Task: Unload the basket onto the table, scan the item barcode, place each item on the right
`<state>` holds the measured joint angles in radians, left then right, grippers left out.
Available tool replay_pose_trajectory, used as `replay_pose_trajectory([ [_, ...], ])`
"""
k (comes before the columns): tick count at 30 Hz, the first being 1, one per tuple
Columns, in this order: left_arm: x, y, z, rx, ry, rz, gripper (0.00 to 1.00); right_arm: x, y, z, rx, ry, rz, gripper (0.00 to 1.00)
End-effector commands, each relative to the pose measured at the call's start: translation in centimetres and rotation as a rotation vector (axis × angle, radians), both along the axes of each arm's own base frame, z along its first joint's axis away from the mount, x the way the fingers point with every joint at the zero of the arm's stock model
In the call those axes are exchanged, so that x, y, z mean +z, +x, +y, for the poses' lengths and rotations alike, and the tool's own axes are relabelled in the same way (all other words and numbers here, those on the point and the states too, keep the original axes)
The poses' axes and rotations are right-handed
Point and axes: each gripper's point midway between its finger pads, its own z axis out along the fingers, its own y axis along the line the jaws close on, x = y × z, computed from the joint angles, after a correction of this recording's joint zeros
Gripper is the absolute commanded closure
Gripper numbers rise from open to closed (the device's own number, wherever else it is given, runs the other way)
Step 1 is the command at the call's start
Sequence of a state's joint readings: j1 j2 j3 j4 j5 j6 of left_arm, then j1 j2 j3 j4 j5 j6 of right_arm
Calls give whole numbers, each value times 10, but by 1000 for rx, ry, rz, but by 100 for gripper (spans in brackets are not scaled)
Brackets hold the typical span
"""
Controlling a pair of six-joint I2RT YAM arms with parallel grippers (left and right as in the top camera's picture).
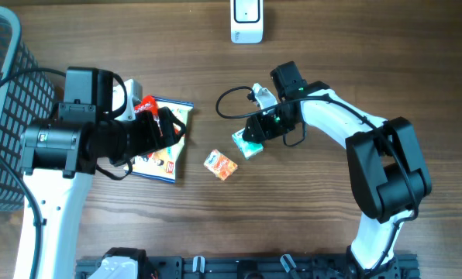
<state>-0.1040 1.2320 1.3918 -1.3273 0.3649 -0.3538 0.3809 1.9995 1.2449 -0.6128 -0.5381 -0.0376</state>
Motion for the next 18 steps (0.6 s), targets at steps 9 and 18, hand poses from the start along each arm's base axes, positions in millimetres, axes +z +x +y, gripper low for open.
replay_pose_trajectory([
  [9,-2,-1,-1,-9,1,2,0,0,-7,4,-139,79,164,96],
  [18,-2,-1,-1,-9,1,2,0,69,20,-13,-198,582,276,96],
])
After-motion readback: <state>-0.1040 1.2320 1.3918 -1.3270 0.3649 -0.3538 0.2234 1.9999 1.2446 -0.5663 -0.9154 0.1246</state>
